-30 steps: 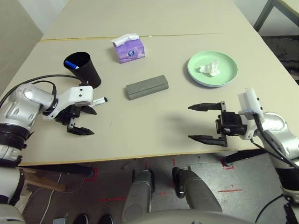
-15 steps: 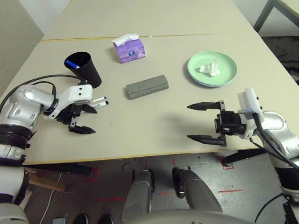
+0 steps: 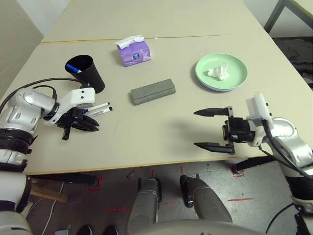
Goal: Organize and tidy the items on the table.
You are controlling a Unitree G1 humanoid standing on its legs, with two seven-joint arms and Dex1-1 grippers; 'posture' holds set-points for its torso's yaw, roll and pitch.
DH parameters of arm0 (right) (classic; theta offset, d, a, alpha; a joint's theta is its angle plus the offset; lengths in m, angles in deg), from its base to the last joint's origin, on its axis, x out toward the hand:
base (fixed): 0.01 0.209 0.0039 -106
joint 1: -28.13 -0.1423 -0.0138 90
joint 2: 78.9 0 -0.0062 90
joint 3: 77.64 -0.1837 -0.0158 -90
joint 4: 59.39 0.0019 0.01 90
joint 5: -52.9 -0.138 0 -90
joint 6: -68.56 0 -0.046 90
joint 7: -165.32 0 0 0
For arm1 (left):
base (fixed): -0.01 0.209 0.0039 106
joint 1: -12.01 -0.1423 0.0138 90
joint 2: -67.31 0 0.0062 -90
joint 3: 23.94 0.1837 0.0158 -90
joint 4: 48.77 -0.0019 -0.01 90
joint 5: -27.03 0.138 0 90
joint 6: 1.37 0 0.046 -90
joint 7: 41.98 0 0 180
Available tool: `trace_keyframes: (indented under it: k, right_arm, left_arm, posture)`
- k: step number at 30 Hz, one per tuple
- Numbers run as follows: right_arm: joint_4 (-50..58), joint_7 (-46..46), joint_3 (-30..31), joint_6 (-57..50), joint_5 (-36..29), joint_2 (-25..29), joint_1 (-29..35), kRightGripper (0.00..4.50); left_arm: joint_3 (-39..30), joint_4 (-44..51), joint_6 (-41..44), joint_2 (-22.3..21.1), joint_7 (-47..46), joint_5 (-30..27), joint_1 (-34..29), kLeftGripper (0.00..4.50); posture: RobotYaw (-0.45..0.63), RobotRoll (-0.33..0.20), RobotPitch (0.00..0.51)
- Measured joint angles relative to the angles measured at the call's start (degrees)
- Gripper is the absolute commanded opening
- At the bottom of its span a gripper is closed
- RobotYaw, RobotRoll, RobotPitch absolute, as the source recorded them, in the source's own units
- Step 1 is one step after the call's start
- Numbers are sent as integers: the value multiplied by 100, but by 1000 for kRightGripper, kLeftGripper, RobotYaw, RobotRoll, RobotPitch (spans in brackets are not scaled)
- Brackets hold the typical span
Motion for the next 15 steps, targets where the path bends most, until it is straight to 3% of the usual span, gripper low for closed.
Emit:
trace_keyframes:
  k: [7, 11, 15]
  right_arm:
    - [-77, 0, 75, 68, 10, -16, -82, 4500]
    - [-95, 1, 96, 89, 19, -16, -89, 4500]
    - [-132, 8, 127, 121, 27, -16, -92, 4500]
  left_arm:
    - [-2, -6, 60, 11, 44, 57, 25, 13]
    - [-49, 91, 404, 19, 104, -83, 24, 895]
    - [21, 271, 731, -310, 166, -363, 303, 2259]
  posture:
    - [-118, 0, 194]
    - [-110, 0, 197]
    - [-100, 0, 196]
